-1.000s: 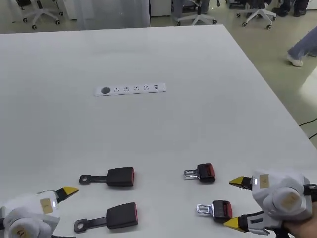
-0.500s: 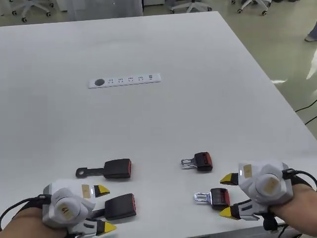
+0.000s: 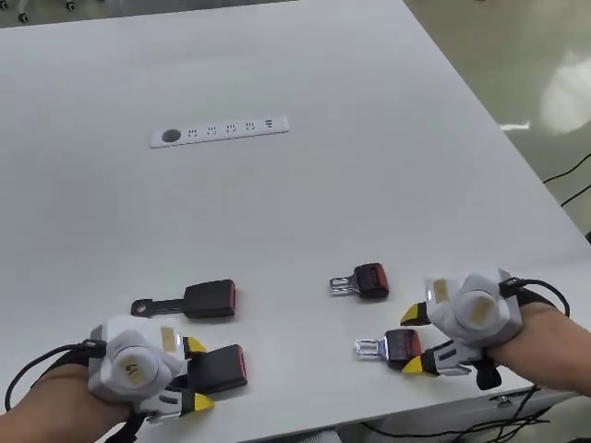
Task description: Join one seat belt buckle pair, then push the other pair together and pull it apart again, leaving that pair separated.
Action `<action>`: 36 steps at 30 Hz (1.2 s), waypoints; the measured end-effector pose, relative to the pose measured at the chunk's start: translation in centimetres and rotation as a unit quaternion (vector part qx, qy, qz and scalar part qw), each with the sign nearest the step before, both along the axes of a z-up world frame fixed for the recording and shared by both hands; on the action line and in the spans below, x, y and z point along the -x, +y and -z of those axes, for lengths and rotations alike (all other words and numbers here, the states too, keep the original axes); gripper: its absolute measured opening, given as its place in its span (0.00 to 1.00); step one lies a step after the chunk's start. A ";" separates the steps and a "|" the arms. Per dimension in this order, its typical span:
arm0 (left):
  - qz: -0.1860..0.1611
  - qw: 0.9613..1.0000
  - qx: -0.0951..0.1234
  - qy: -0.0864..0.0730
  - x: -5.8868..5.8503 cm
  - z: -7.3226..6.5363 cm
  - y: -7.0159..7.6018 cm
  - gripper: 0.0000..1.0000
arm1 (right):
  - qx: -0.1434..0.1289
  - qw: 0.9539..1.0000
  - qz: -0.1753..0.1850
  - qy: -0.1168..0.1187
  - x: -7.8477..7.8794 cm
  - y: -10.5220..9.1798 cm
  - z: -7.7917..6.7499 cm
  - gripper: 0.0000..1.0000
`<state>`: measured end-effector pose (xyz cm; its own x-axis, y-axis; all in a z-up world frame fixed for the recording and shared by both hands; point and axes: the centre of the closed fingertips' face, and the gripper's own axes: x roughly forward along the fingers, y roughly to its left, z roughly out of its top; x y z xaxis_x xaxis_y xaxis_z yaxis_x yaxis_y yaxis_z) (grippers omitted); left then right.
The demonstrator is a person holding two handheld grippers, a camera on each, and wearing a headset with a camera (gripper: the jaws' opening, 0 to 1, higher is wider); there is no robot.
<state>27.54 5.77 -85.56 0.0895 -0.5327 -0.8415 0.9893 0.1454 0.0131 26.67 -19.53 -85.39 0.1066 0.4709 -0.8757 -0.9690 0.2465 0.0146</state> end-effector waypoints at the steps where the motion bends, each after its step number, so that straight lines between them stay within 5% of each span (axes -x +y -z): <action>1: 0.002 1.000 0.001 0.003 0.0 0.0 -0.1 0.37 | 0.003 1.000 -0.004 0.000 0.0 0.0 0.2 0.39; 25: 0.032 0.999 -0.030 0.010 -0.1 0.1 -0.2 0.33 | 0.024 0.999 -0.046 -0.005 0.0 0.5 0.6 0.34; 36: 0.039 0.998 -0.038 0.011 0.0 0.1 -0.3 0.33 | 0.008 1.000 -0.025 -0.010 -0.3 2.8 0.5 0.34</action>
<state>27.56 5.49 -85.70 0.0313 -0.4717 -0.8812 0.9978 0.0666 -0.0002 27.00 -16.70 -85.88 0.1011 0.4623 -0.8809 -0.9804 0.1969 -0.0092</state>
